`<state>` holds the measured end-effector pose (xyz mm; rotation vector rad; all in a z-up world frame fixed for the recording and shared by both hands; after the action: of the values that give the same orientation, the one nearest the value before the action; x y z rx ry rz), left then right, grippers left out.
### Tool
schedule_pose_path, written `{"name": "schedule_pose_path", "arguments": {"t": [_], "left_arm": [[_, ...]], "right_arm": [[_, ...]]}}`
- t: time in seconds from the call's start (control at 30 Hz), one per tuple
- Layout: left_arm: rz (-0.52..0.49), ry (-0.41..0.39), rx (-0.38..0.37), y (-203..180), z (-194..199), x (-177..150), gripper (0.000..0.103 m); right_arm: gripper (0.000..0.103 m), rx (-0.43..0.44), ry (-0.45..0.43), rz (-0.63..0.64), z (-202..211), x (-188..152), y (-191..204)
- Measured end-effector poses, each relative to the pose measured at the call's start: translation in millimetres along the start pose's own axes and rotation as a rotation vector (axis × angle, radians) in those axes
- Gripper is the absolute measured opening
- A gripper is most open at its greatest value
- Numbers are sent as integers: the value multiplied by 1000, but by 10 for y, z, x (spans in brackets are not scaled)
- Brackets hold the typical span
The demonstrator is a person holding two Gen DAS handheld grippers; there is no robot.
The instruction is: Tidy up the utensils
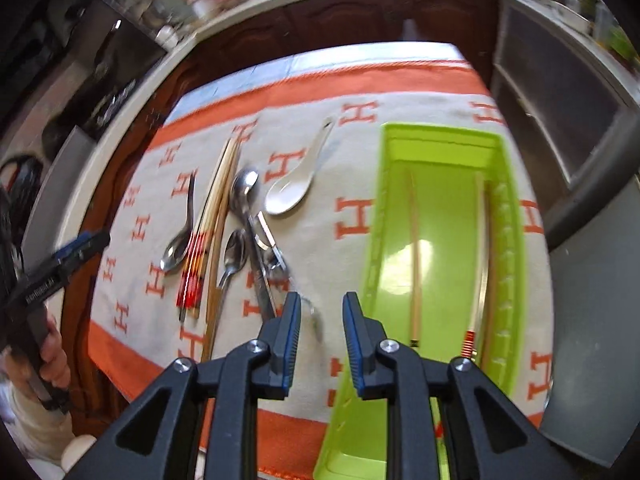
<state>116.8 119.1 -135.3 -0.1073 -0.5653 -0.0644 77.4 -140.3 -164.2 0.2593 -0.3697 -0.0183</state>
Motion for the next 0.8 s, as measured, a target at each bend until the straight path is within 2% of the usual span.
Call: {"name": "schedule_pose_path", "arguments": {"t": [0.3, 0.67, 0.8], "left_arm": [[21, 45, -20, 110, -229, -84, 69], [38, 82, -51, 220, -459, -120, 69], [48, 95, -53, 261, -518, -143, 69]], "right_arm": [[21, -82, 131, 183, -415, 7, 209], [21, -198, 214, 391, -750, -60, 404], [20, -232, 220, 425, -834, -96, 418]]}}
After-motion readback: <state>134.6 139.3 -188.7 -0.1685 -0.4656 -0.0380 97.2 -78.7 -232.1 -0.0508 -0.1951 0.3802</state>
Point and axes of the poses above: each gripper's, at about its wrist camera, not at the fingertips, and z roughly against the way its jaws point, y to its left, x to its top, the point moved 7 cm from there along -z, roughly the way its jaws point, and after that the axes turned 1 degree about -z, right-handed, at the moved point
